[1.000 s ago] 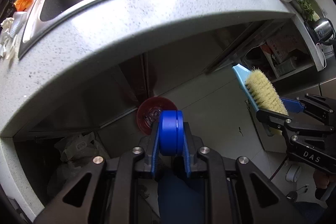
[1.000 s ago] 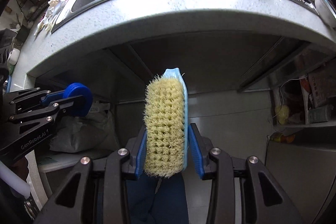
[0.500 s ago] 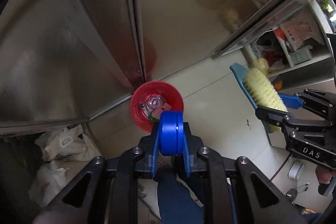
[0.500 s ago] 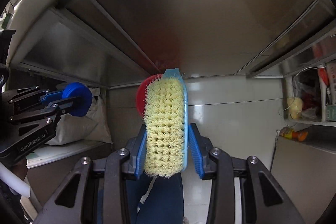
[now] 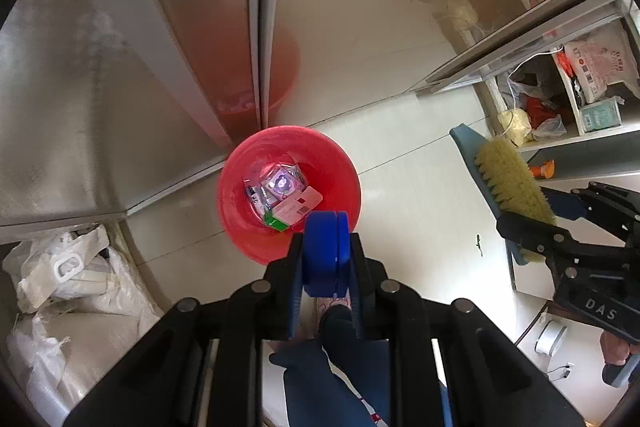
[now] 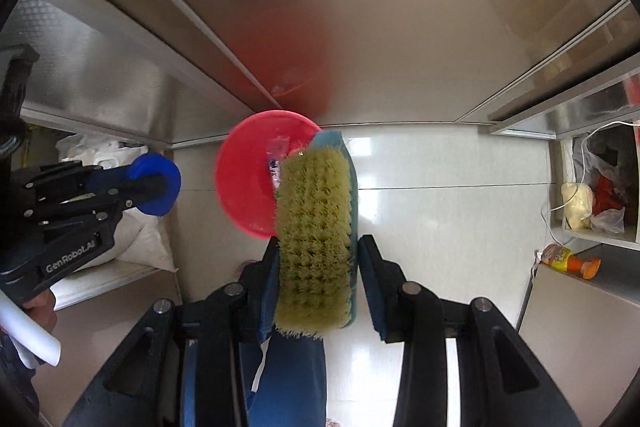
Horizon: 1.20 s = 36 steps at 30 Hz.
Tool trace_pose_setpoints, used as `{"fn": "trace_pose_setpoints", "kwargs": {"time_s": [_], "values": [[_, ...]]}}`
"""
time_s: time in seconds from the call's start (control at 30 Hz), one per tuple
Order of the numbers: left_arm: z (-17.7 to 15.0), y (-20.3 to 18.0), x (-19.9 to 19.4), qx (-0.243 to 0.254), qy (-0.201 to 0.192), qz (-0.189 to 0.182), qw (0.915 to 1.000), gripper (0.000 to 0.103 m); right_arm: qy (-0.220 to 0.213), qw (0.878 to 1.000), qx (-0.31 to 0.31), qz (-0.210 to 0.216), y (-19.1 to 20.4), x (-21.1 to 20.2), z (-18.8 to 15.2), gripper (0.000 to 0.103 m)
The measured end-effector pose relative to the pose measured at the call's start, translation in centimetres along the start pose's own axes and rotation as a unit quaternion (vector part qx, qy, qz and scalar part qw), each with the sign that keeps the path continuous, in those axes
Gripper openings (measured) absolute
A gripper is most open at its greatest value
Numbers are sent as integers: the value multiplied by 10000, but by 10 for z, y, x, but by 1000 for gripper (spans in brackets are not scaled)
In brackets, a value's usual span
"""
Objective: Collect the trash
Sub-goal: 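Open the left gripper to drop the blue lid into the red bucket, then open the right gripper to drop the scrub brush into the red bucket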
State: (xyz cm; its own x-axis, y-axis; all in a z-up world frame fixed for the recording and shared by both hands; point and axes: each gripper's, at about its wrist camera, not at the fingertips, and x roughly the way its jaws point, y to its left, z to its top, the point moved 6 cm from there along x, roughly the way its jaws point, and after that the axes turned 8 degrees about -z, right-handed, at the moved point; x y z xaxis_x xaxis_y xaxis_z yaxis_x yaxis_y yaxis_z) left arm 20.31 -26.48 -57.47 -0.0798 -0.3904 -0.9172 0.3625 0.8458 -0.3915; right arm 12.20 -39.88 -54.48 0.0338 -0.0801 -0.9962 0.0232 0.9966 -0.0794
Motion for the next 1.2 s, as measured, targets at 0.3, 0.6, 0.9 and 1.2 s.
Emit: {"fn": "trace_pose_setpoints", "kwargs": {"time_s": [0.3,0.6,0.9,1.2], "values": [[11,1,15,43,-50,86,9999,34,37,10000,-8,-52,-9,8,3,36],[12,8,7,-185,28,-227,9996,34,2,9999,-152,-26,4,-5,0,36],[0,35,-10,-375,-149,-42,9992,35,-174,9977,-648,12,25,-6,10,36],[-9,73,-4,-617,-323,133,9975,83,-52,9952,-954,192,57,27,28,36]]}}
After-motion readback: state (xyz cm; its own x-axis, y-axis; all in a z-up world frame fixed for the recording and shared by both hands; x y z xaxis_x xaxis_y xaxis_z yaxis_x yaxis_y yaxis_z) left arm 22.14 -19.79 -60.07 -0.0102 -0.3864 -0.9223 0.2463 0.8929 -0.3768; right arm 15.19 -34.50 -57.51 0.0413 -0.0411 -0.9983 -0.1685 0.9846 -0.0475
